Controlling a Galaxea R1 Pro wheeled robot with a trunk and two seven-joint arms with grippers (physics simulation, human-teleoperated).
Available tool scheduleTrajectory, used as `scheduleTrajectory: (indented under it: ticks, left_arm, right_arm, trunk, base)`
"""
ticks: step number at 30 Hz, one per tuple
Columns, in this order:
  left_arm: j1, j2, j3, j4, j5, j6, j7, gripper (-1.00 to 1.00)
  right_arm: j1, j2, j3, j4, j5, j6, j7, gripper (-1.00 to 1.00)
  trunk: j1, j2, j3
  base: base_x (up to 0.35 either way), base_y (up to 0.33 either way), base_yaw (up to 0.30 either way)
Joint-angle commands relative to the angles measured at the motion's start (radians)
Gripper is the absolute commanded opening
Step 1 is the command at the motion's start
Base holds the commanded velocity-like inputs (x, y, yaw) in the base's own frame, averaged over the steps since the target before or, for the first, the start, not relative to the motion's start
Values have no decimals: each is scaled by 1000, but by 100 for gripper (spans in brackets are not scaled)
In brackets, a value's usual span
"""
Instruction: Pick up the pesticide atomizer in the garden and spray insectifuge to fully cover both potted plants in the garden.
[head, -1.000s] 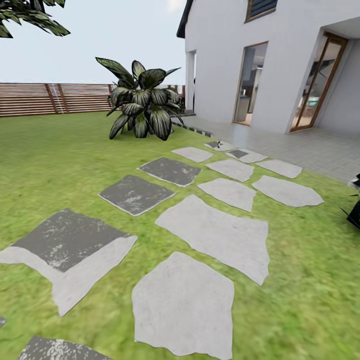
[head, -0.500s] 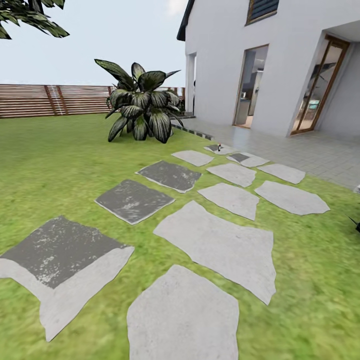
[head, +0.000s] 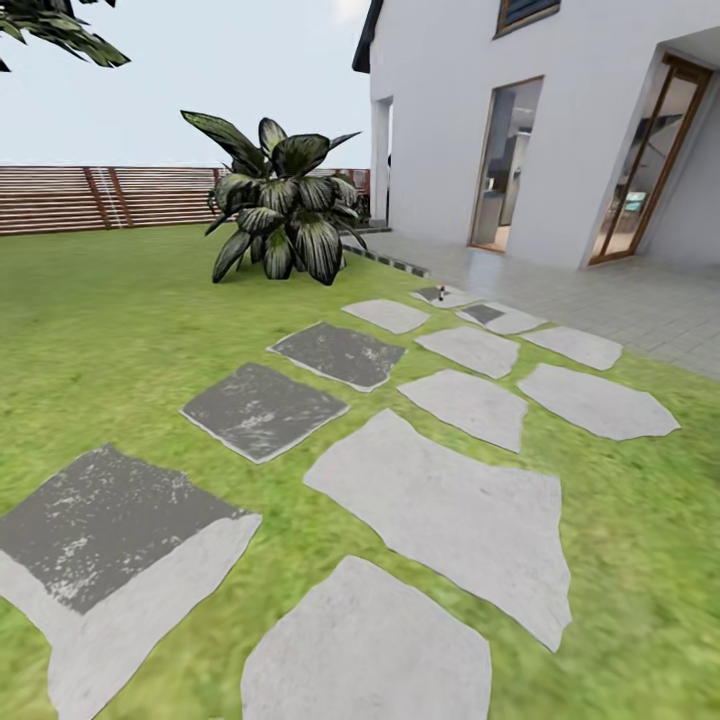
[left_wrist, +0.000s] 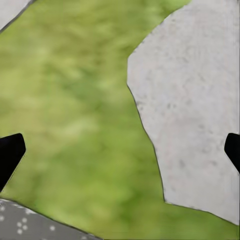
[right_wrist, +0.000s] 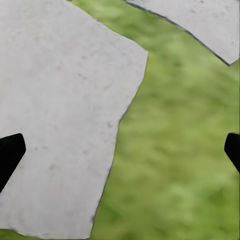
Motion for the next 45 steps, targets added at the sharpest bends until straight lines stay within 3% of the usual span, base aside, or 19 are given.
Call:
scheduleTrajectory:
  ticks: [1,45]
  left_arm:
    - [-1,0,1,1,4,-3,-1,100]
    - [-1,0,1,1,4,-3,-1,100]
  right_arm:
    - [0,0,0,1,1,-3,0,100]
    - [0,0,2,1,1,-3,0,100]
  trunk:
    - [0,0,-1]
    - [0,0,-1]
  base:
    - [282,0,0]
    - [282,0,0]
